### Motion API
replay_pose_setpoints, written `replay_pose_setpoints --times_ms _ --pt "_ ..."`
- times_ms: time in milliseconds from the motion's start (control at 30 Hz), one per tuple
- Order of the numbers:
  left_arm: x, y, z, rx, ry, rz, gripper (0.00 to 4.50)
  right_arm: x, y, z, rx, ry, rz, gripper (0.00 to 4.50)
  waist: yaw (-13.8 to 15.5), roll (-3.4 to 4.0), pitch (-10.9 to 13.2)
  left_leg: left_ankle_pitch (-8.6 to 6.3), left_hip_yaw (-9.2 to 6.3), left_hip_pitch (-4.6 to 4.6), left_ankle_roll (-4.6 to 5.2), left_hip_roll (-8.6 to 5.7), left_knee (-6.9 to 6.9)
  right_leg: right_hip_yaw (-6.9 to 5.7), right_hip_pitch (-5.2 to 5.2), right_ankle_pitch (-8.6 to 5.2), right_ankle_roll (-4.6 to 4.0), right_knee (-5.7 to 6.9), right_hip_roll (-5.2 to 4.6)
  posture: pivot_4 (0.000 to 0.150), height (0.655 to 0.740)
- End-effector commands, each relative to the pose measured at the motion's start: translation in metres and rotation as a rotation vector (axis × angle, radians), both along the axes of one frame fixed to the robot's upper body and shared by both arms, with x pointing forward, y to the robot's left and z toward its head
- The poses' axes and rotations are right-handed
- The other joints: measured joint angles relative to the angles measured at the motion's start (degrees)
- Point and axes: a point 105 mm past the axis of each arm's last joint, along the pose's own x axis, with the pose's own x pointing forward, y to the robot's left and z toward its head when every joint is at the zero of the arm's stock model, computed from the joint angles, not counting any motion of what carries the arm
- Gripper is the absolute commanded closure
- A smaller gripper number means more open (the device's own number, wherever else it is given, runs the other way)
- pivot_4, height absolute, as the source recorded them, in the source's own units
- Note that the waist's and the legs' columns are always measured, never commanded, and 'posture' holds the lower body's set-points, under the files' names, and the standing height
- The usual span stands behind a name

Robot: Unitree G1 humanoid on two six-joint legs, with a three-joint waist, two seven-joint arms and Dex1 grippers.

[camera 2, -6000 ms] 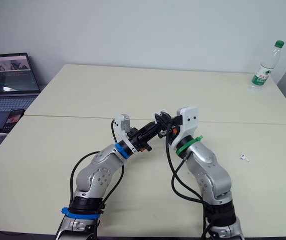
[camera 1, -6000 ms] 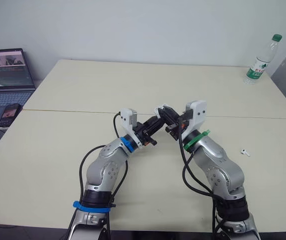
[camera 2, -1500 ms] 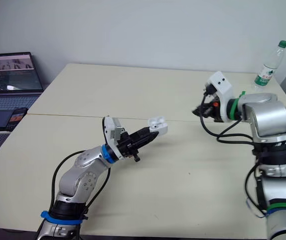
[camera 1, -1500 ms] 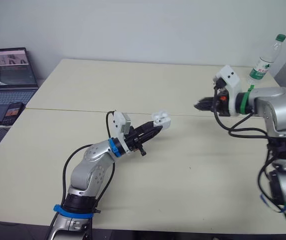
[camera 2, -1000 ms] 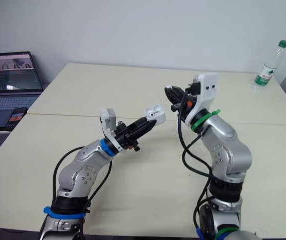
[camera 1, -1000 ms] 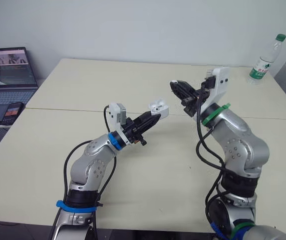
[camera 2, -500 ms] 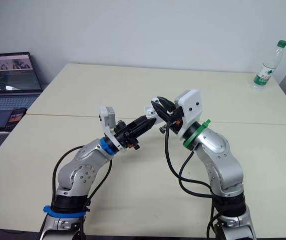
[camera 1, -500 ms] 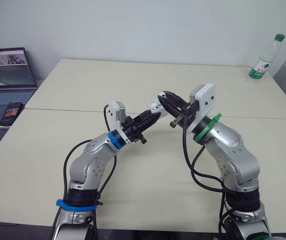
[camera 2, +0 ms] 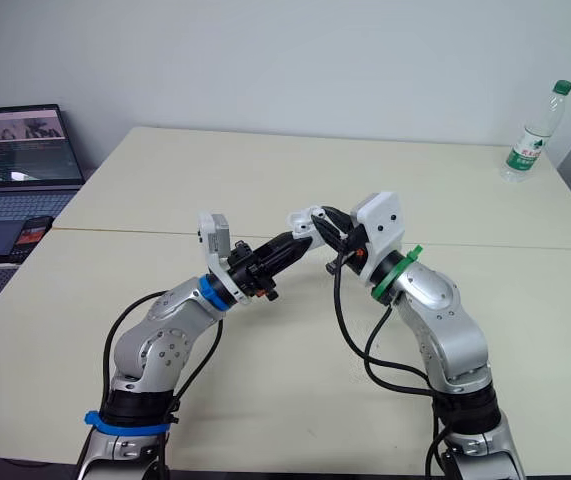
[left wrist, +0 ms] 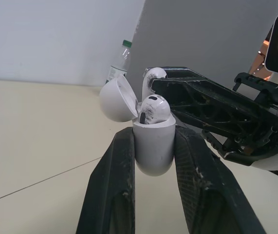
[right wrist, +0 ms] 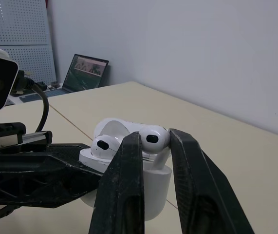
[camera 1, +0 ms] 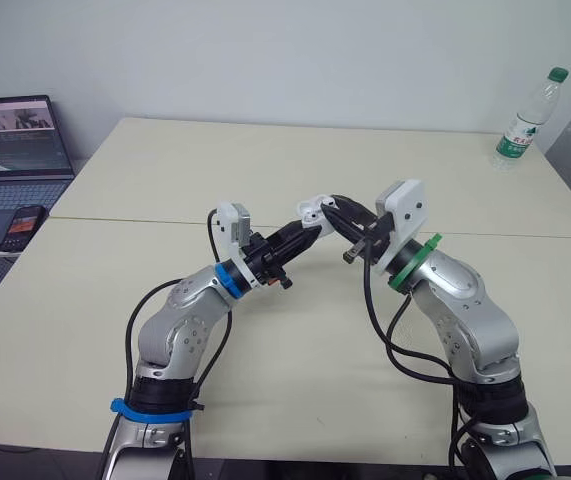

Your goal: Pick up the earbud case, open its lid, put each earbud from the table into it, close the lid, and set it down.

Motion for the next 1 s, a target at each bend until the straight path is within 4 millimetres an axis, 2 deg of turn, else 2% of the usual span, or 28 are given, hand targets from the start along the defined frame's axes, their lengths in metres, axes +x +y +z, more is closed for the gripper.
replay_pose_setpoints --times_ms 33,400,800,1000 --pt "-0.01 -0.005 0.017 -0.007 -0.083 -0.036 3.74 0.001 -0.006 0.004 -0.015 -0.033 -0.03 4.09 0.0 0.0 0.0 0.0 0.01 0.0 0.0 0.0 0.0 0.01 0.0 0.0 0.0 0.0 0.0 0.15 0.74" --pt "-0.01 -0.006 0.017 0.005 -0.096 -0.042 3.74 -0.003 -0.003 -0.011 -0.143 -0.01 0.004 4.09 0.02 0.0 0.0 0.0 0.01 0.0 0.0 0.01 0.0 0.02 0.0 0.0 0.0 0.0 0.02 0.15 0.74" --pt "-0.012 -0.009 0.014 0.028 -0.11 -0.055 3.74 -0.003 -0.002 -0.017 -0.184 0.033 -0.011 4.09 0.03 0.0 0.0 0.0 0.01 0.0 0.0 0.0 0.0 0.03 0.0 0.0 0.0 -0.01 0.02 0.15 0.74" --pt "-0.012 -0.008 0.013 0.031 -0.108 -0.053 3.74 -0.002 -0.004 -0.013 -0.165 0.028 -0.018 1.94 0.03 0.0 0.0 0.0 0.01 0.0 0.0 0.0 0.0 0.03 0.0 0.0 0.0 -0.01 0.02 0.15 0.74"
